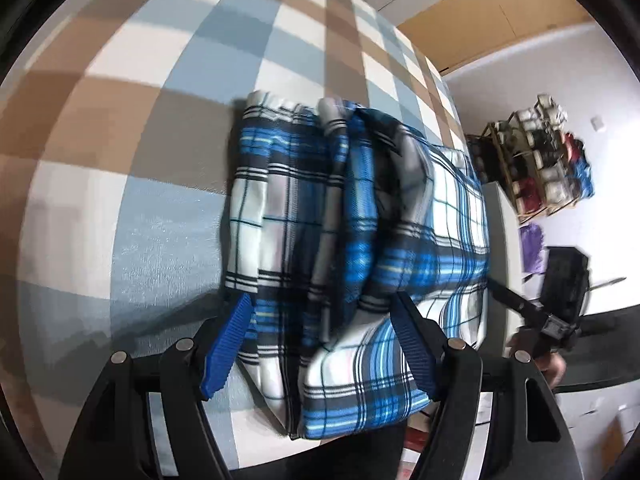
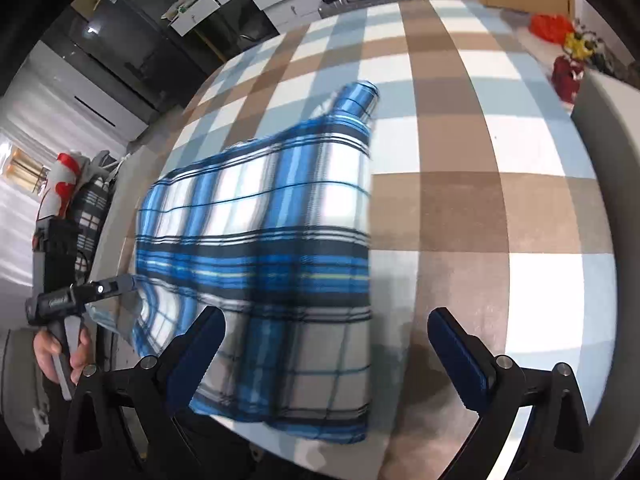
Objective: Fold large clothes
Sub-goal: 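Grasp the folded shirt's end with the left tool and lift it, then grasp the folded plaid shirt with the right tool while the left tool holds it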
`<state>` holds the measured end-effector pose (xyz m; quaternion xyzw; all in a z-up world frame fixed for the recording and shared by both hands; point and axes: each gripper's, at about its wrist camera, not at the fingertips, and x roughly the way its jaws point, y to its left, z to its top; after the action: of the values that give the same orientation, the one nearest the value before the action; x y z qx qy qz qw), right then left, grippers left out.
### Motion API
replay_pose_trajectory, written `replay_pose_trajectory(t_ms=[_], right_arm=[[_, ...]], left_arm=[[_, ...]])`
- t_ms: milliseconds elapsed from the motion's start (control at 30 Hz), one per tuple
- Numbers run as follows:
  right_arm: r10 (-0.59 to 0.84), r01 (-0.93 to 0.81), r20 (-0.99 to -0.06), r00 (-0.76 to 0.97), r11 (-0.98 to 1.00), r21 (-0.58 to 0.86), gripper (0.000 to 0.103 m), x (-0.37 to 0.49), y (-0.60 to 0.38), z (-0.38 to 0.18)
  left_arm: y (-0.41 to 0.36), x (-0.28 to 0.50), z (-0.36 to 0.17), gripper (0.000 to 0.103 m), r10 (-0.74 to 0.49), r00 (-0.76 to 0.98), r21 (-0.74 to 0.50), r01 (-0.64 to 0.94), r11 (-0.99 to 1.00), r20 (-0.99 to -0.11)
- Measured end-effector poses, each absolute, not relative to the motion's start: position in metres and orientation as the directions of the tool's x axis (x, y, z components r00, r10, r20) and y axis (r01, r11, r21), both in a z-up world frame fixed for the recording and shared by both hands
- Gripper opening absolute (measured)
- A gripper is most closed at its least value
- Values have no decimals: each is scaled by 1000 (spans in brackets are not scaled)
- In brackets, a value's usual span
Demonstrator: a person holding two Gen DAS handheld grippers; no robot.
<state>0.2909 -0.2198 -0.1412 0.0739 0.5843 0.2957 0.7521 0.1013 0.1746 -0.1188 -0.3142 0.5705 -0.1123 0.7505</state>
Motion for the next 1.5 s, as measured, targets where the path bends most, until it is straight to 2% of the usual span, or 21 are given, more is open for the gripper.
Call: replay_pose_trajectory(t_ms=[33, 133, 167, 333, 467, 500, 567, 733, 867, 1000, 1100, 1200, 1233, 1300, 1333, 1367, 1433, 1500], right_arm=[[549, -354, -826, 129, 803, 478, 103, 294, -224, -144], [603, -316, -793, 89, 772, 551, 103, 302, -226, -157], [621, -301, -780, 77, 760, 576, 103, 306, -227, -162], [689, -286, -723, 52, 704, 650, 103, 310, -231, -166], [685, -315, -727, 39, 699, 642, 103, 309, -231, -165], [685, -324, -728, 31, 696, 641, 103, 309, -229, -165], [683, -340, -730, 24, 692, 636, 103, 309, -224, -163], [697, -349, -717, 0, 672, 653, 103, 310, -213, -163], [723, -359, -690, -22, 639, 680, 103, 308, -202, -165], [734, -350, -679, -19, 631, 692, 103, 307, -199, -165], [756, -330, -655, -13, 615, 716, 103, 307, -203, -167], [735, -378, -678, -2, 627, 681, 102, 302, -200, -165], [727, -382, -687, 6, 636, 670, 100, 302, -200, -165], [709, -383, -705, 22, 657, 649, 94, 300, -200, -163], [703, -379, -710, 31, 666, 642, 88, 299, -201, -163], [697, -375, -716, 39, 674, 636, 85, 299, -202, -163], [690, -356, -721, 63, 691, 630, 67, 298, -209, -163], [701, -341, -708, 86, 688, 641, 57, 295, -216, -163]], left_arm=[[177, 102, -122, 68, -534, 315, -605, -200, 771, -785], [180, 103, -124, 80, -577, 300, -641, -198, 742, -760], [181, 103, -125, 82, -583, 295, -645, -197, 738, -757], [185, 110, -117, 83, -541, 275, -597, -196, 778, -795], [189, 114, -117, 85, -552, 277, -610, -211, 764, -786], [188, 116, -117, 87, -554, 279, -612, -208, 763, -785], [181, 121, -118, 101, -573, 262, -623, -184, 760, -776], [168, 138, -121, 101, -640, 227, -675, -133, 726, -734], [162, 147, -128, 101, -736, 167, -754, -110, 647, -656], [155, 149, -127, 101, -770, 135, -781, -95, 617, -624], [146, 150, -122, 101, -767, 129, -777, -53, 627, -628], [130, 148, -115, 101, -721, 116, -723, 31, 690, -683], [126, 148, -113, 99, -703, 118, -703, 49, 709, -701], [124, 148, -110, 87, -680, 128, -679, 63, 732, -722], [124, 148, -107, 76, -672, 137, -669, 71, 740, -728], [126, 148, -106, 59, -665, 146, -662, 72, 746, -733], [130, 149, -107, 41, -659, 152, -657, 72, 751, -736], [131, 147, -109, 35, -663, 158, -661, 73, 747, -732]])
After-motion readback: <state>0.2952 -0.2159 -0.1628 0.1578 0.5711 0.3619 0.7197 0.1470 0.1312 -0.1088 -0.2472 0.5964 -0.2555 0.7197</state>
